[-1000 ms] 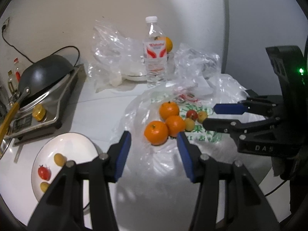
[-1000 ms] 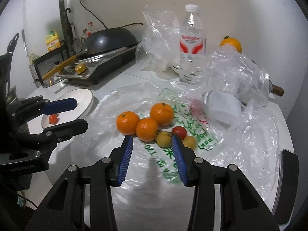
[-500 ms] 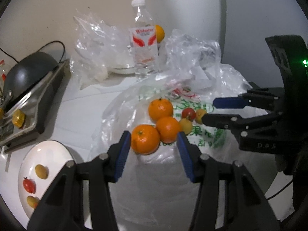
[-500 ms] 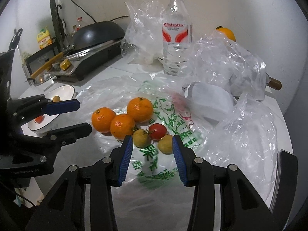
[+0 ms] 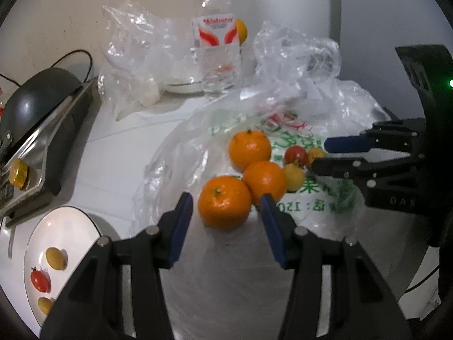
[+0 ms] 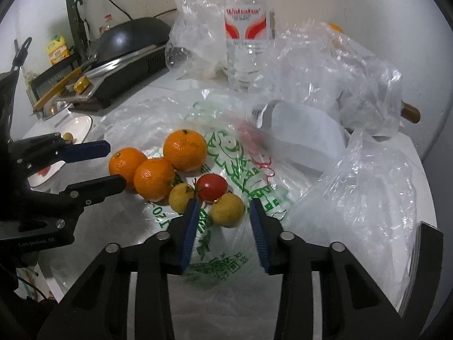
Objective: Organize fruits
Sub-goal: 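Grasp an orange with the left gripper while the right gripper grasps a yellow fruit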
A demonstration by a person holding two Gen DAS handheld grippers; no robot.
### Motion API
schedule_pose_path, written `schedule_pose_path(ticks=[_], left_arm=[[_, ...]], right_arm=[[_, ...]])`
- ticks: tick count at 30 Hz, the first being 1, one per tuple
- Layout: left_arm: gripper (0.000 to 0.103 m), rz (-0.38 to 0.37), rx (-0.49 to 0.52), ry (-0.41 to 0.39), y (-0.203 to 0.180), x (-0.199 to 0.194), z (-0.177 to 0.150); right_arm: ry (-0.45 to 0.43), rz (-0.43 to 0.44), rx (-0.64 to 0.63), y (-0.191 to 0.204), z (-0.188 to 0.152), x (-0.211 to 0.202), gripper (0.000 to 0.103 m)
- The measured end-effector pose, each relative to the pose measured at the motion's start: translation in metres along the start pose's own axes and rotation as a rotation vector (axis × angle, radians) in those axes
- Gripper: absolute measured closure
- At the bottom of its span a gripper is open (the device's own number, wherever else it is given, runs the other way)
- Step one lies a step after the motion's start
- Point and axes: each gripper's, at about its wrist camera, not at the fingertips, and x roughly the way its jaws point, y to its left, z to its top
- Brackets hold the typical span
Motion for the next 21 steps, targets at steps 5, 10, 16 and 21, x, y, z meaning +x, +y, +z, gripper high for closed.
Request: schedule_pose_path(ticks=[5,10,16,21], left_arm=[[0.052,0.005,-0.008,0.024,0.003,0.009,0.000],[0.052,0.006,-0.010,0.035,0.002,0.014,0.003],[0.052,0.002,-0.015,0.072,0.003,0.023,0.006],[0.052,0.008,0.001,0.069,0.001,0.028,0.004]], right_arm=[[0.011,0.003,-0.007,0.000,0.000,0.004,0.067],[0.017,-0.004,-0.003,-0.002,0.001,0.007,0.071],[0.018,-0.011,-0.006,-0.001,0.002,0.008,0.075],[0.010,-0.012,-0.012,0.001,0.001,0.007,0.075]])
